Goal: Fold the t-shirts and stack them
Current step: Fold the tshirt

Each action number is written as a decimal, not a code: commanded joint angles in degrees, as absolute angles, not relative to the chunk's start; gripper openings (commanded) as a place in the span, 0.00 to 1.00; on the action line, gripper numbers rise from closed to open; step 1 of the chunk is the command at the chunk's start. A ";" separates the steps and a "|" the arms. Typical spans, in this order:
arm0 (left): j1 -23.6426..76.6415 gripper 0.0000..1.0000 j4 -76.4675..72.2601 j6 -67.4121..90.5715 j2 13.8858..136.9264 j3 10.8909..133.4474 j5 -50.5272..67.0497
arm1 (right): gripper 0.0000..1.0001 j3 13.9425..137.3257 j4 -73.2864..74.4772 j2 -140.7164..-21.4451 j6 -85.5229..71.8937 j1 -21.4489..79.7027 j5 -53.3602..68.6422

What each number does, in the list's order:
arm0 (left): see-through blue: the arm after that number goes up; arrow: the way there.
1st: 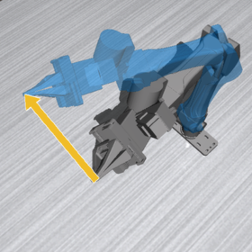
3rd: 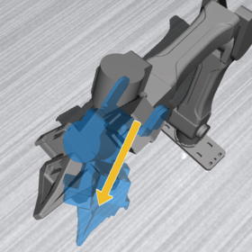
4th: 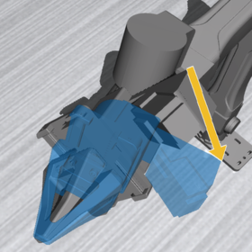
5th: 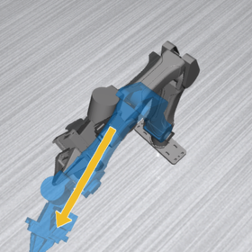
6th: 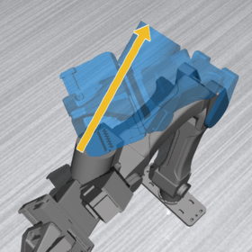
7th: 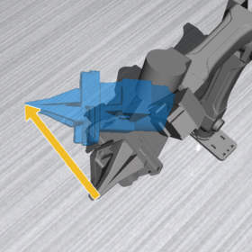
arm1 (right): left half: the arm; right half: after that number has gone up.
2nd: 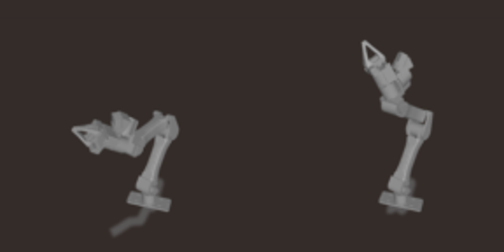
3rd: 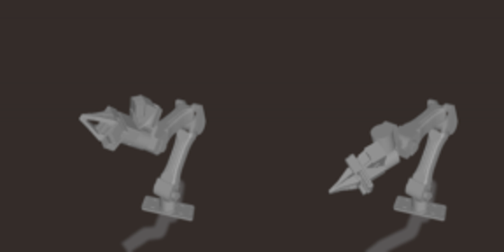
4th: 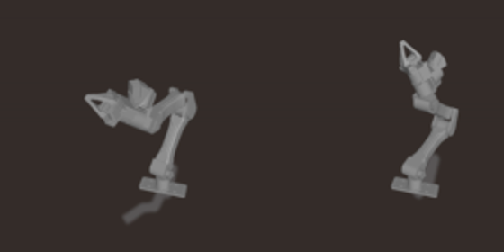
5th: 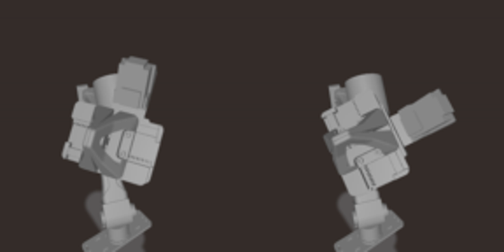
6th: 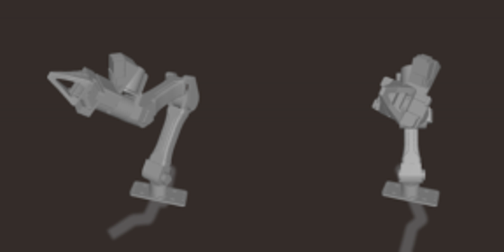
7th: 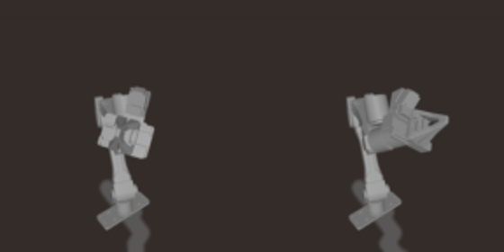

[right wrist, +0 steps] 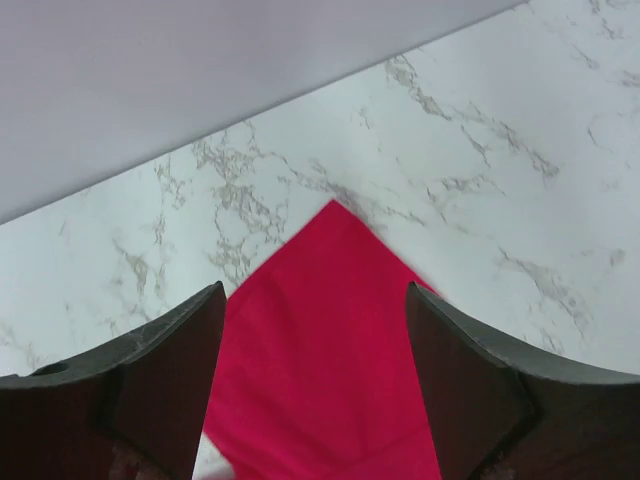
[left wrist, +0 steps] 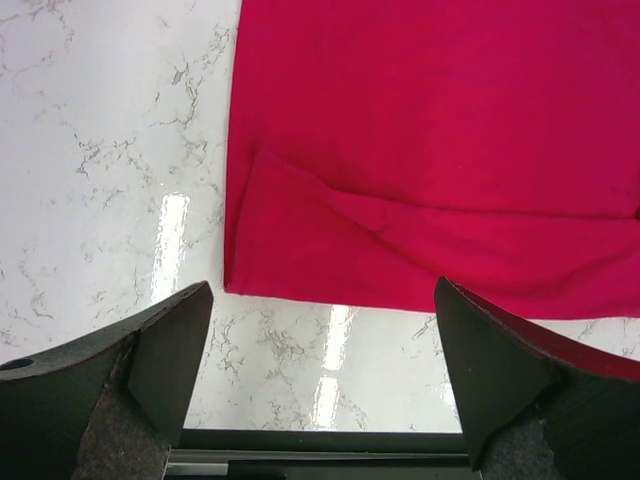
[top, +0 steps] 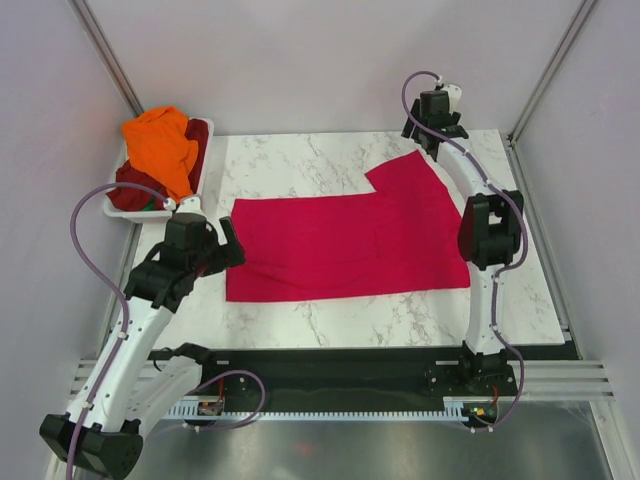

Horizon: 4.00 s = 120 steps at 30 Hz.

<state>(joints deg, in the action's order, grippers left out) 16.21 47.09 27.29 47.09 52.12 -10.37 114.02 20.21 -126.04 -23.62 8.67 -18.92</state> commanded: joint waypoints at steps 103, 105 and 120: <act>6.15 0.47 38.94 20.92 133.07 108.12 -13.10 | 0.00 94.04 2.90 -126.04 -28.83 0.53 14.24; 6.15 0.34 38.94 21.18 132.54 107.41 -13.45 | 0.00 94.13 2.90 -126.21 -28.83 0.35 14.41; 6.33 0.02 38.94 21.53 121.05 102.75 -16.43 | 0.00 94.31 2.37 -124.19 -29.44 0.70 16.52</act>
